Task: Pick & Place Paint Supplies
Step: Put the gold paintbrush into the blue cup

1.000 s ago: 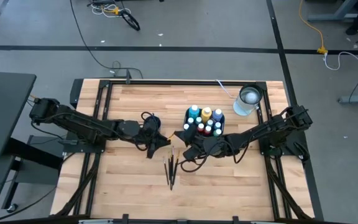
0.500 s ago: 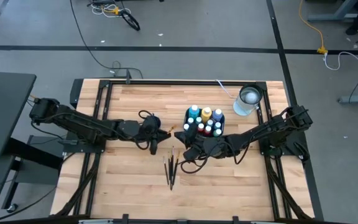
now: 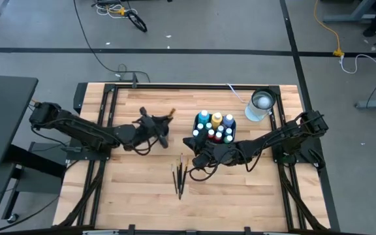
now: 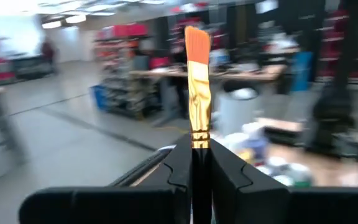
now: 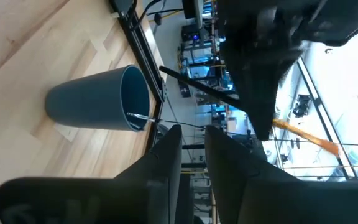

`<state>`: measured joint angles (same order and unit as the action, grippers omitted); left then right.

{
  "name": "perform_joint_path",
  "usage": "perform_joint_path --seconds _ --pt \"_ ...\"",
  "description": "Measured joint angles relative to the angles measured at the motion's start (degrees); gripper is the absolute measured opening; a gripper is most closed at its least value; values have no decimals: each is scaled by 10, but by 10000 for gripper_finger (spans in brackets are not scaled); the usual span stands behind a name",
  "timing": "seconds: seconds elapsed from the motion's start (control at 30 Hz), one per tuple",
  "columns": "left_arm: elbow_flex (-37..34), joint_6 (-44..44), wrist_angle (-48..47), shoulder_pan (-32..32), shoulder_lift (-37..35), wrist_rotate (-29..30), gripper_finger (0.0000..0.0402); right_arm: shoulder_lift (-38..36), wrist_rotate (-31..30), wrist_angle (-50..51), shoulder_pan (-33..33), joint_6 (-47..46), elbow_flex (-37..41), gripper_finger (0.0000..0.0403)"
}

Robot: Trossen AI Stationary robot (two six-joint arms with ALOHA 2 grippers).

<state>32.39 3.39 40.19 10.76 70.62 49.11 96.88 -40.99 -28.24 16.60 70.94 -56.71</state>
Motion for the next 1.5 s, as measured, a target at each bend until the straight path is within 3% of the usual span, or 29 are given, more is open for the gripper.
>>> perform_joint_path --seconds 0.27,0.47,0.67,1.0,1.5 --pt "-80 -62 54 -2 34 128 35 0 34 0 0 -1 0 75" --pt "-118 -25 212 -5 98 126 32 0 76 -3 0 -1 1 75" --pt "-115 -6 273 -18 137 84 38 0 75 -5 -2 -15 0 75" --pt "-114 -34 262 -43 139 52 47 0 75 -5 -3 -15 0 75" --pt "-114 -42 246 -44 139 48 60 0 76 -5 -3 -15 0 75"
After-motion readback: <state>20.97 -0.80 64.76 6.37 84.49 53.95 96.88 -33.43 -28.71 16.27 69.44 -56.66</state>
